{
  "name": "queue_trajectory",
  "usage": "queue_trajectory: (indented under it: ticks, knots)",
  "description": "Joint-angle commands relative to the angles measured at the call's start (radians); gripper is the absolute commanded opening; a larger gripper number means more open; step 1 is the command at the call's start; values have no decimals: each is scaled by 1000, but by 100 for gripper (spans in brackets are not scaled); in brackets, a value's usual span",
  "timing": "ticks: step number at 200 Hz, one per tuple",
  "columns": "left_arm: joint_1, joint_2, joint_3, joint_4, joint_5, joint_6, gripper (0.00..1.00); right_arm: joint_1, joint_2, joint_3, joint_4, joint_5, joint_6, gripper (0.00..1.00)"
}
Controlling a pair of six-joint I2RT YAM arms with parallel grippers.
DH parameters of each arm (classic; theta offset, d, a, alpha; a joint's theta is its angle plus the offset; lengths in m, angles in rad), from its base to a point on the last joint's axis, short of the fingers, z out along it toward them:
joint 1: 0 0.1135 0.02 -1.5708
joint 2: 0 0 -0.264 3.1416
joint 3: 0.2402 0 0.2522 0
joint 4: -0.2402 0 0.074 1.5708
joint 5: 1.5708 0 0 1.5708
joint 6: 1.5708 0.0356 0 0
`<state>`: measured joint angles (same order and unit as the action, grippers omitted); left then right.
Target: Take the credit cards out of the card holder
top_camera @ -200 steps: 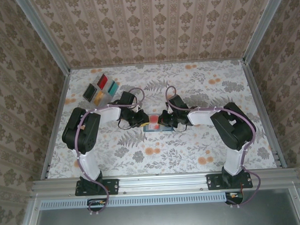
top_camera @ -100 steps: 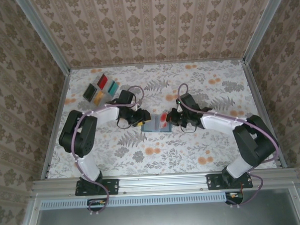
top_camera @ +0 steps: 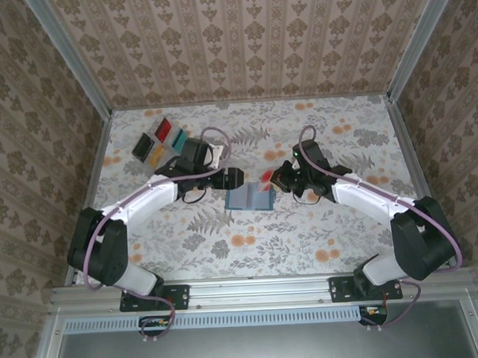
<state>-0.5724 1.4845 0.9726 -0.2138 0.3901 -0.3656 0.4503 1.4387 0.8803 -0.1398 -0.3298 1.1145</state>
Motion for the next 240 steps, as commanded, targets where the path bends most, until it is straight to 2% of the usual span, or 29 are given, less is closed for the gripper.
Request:
queue_trajectory:
  ticks: [1,26,49,73,93,126,152,195,240]
  knots:
    - [-38,-63,-46,98,-93,167,85,-15,-18,22,-24,-29,108,0]
    - [-84,-114,-98,192,-67,260,86,-24,-8,43,-33,-46,127,0]
    - [-132,-112,-91,182,-141,342,86,-23,0,59,-42,-51,142,0]
    - [-194,-71,-49,139,-209,439,83,-24,7,69,-38,-57,164,0]
    - [-256,-33,-23,134,-307,520,80,-24,8,73,-41,-58,177,0]
    - [-307,31,-11,201,-398,612,76,-24,11,68,-37,-71,189,0]
    - [-331,57,-46,312,-400,706,72,-23,10,58,-19,-86,202,0]
    - [-334,53,-80,415,-396,758,59,-25,8,53,-24,-91,202,0]
    - [-334,57,-91,436,-412,782,31,-27,16,50,0,-112,213,0]
